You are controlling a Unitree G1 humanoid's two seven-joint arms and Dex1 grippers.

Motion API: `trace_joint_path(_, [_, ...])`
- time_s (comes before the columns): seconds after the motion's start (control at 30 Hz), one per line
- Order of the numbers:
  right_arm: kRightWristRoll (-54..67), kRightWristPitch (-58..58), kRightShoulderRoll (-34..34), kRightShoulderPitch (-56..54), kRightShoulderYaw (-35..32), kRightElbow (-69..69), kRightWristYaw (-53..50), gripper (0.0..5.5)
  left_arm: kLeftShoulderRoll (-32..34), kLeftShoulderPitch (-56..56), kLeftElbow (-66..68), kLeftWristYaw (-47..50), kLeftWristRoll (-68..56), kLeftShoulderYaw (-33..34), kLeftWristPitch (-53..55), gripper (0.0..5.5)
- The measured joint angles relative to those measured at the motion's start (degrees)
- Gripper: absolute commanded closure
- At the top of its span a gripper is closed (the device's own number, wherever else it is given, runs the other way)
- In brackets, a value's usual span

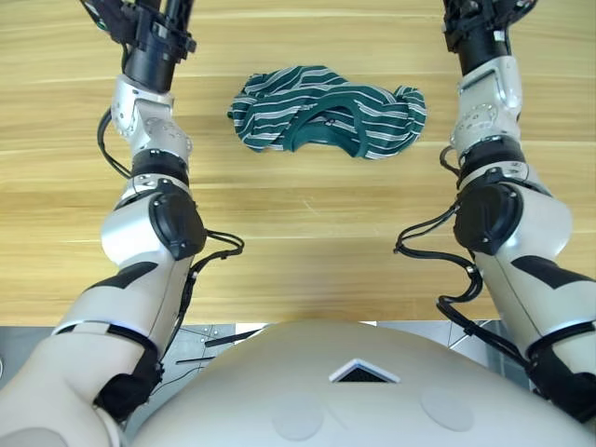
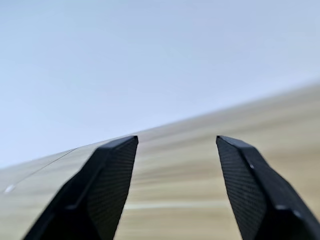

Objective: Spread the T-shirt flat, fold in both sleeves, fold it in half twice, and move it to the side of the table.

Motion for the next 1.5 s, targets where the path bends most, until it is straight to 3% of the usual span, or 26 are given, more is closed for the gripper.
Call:
trace_joint_path(0.07, [-3.1, -6.6, -0.8, 5.7, 6.4, -8.0, 8.3, 2.6, -0.2, 7.6, -8.4, -11.5, 1.3, -7.1, -4.5, 2.96])
trace_joint_path(0.13, [-5.8, -12.3, -2.2, 11.9, 11.1, -13.6, 12.4, 2.6, 0.6, 14.2, -13.6, -14.9, 4.8, -13.7, -8.9, 2.96])
trace_joint_path(0.33, [-14.5, -24.7, -7.9, 24.9, 25.1, -25.0, 20.1, 2.6, 7.9, 25.6, -25.0, -13.0, 20.7, -28.8, -21.1, 2.96])
trace_joint_path(0.63, [-17.2, -26.6, -13.3, 28.3, 34.0, -28.1, 20.8, 2.6, 17.4, 30.7, -36.2, 5.0, 42.1, -38.2, -25.4, 2.96])
trace_joint_path(1.0, [-25.3, -25.2, -17.6, 30.0, 38.6, -29.2, 14.6, 2.6, 26.7, 21.6, -32.3, 40.8, 73.2, -44.8, -19.6, 2.96])
trace_joint_path(1.5, [-29.7, -24.9, -17.2, 27.1, 41.8, -20.8, 4.9, 2.6, 30.0, 10.8, -17.4, 63.4, 83.4, -56.9, -10.0, 2.96])
